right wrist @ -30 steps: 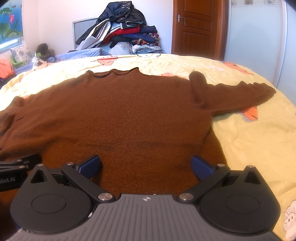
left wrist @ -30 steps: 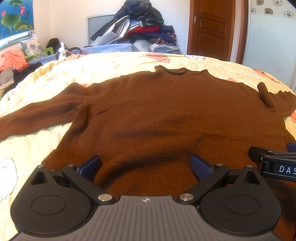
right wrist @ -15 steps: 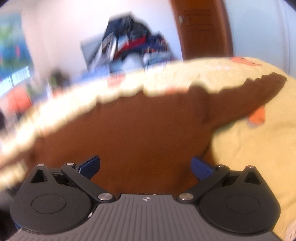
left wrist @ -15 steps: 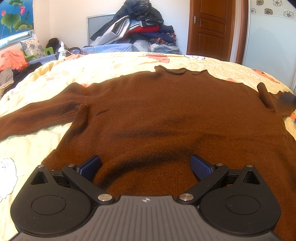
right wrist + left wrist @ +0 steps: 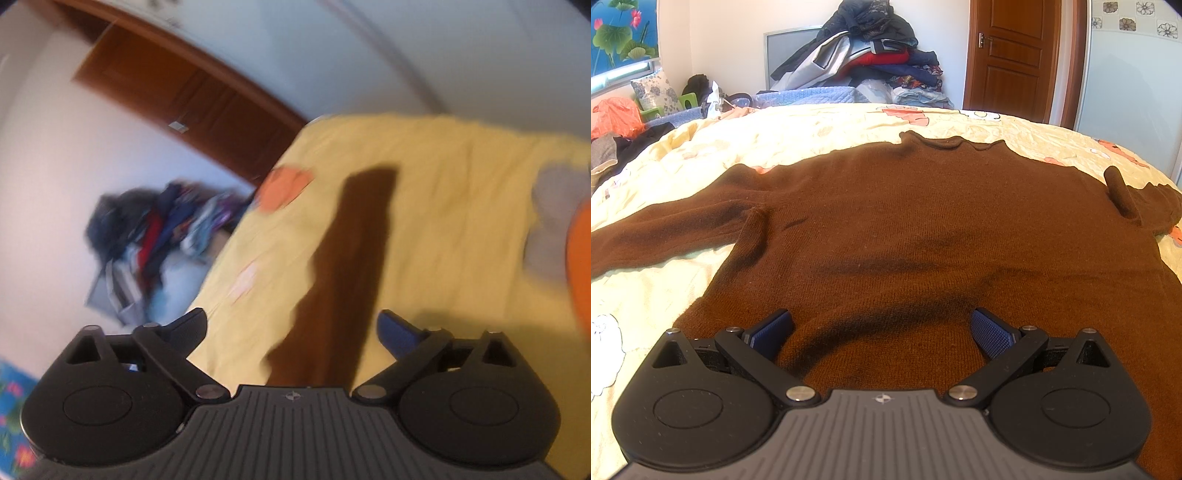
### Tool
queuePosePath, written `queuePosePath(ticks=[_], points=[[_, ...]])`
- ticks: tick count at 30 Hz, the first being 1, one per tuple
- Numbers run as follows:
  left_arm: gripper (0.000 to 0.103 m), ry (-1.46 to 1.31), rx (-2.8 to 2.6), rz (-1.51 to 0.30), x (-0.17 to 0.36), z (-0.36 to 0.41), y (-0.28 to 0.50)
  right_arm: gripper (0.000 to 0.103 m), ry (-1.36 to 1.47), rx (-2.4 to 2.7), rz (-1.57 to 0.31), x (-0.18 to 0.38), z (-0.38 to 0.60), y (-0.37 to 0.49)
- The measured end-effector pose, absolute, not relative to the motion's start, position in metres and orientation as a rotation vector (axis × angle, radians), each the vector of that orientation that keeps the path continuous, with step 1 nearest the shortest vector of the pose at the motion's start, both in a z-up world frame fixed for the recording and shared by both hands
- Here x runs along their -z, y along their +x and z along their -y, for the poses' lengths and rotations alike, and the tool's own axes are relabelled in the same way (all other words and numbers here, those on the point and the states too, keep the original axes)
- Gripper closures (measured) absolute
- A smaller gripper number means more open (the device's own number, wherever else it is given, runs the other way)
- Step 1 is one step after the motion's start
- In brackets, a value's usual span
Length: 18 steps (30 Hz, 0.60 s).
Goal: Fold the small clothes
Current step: 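Grasp the cuff of the sleeve with the right gripper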
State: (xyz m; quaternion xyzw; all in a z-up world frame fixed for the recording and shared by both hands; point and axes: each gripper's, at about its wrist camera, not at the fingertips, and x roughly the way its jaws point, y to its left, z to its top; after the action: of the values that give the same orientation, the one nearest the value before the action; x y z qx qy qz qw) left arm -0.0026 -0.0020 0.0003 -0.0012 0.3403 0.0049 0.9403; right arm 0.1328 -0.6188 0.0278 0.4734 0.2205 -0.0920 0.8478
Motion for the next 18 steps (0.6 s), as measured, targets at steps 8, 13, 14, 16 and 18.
queuePosePath(ticks=[8,13,14,16,18], points=[[0.000,-0.004,-0.010,-0.694,0.000,0.002,-0.003,0.037,0.986,0.261,-0.469,-0.002,0.655,0.181],[0.000,-0.009,-0.009,-0.694,0.000,0.003,-0.001,0.084,0.953,0.272,-0.484,0.005,0.656,0.185],[0.000,-0.010,-0.008,-0.694,0.000,0.003,-0.001,0.095,0.951,0.282,-0.501,0.008,0.657,0.186],[0.000,-0.012,-0.007,-0.693,0.000,0.004,-0.001,0.093,0.954,0.283,-0.498,0.008,0.663,0.184],[0.000,-0.014,-0.007,-0.692,0.000,0.004,-0.001,0.091,0.947,0.288,-0.470,-0.002,0.655,0.177]])
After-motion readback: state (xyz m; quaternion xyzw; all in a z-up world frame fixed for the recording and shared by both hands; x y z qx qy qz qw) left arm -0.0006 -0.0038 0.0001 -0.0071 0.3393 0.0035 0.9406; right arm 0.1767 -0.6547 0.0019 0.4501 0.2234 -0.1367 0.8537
